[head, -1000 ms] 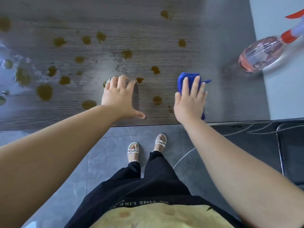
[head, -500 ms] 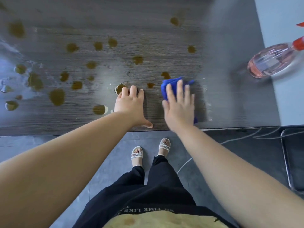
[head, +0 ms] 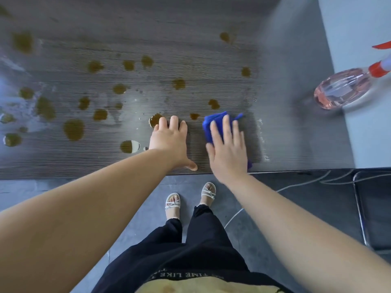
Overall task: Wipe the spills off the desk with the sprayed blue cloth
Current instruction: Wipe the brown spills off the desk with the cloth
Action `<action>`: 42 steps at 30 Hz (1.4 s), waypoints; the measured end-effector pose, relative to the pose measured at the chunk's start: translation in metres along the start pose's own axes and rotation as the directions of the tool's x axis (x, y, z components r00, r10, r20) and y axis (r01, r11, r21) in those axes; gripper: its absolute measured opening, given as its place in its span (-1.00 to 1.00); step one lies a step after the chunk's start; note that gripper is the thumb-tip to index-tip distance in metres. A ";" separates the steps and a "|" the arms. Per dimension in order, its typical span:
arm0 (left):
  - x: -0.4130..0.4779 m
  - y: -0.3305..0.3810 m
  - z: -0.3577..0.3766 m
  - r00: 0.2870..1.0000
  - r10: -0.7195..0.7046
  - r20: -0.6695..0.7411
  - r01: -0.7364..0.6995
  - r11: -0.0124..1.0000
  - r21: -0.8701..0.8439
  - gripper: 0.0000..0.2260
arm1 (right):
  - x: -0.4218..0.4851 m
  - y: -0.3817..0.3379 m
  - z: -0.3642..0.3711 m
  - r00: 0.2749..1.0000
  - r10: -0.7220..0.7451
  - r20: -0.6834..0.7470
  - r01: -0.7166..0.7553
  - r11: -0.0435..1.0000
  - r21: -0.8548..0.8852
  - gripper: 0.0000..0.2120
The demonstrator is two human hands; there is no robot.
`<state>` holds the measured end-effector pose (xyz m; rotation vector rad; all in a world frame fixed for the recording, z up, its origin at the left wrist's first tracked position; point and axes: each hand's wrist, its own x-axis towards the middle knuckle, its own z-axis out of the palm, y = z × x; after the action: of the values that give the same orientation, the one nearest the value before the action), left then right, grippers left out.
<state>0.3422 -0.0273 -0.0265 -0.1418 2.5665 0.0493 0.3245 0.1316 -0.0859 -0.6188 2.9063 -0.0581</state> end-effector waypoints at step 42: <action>0.004 -0.001 0.006 0.999 0.013 -0.036 -0.014 1.000 -0.008 0.07 | 0.050 -0.021 -0.004 0.994 -0.110 -0.023 0.111 0.993 0.034 -0.46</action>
<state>0.3421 -0.0281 -0.0333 -0.1297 2.6037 0.0630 0.2872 0.0922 -0.0879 -0.7774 2.8817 -0.1295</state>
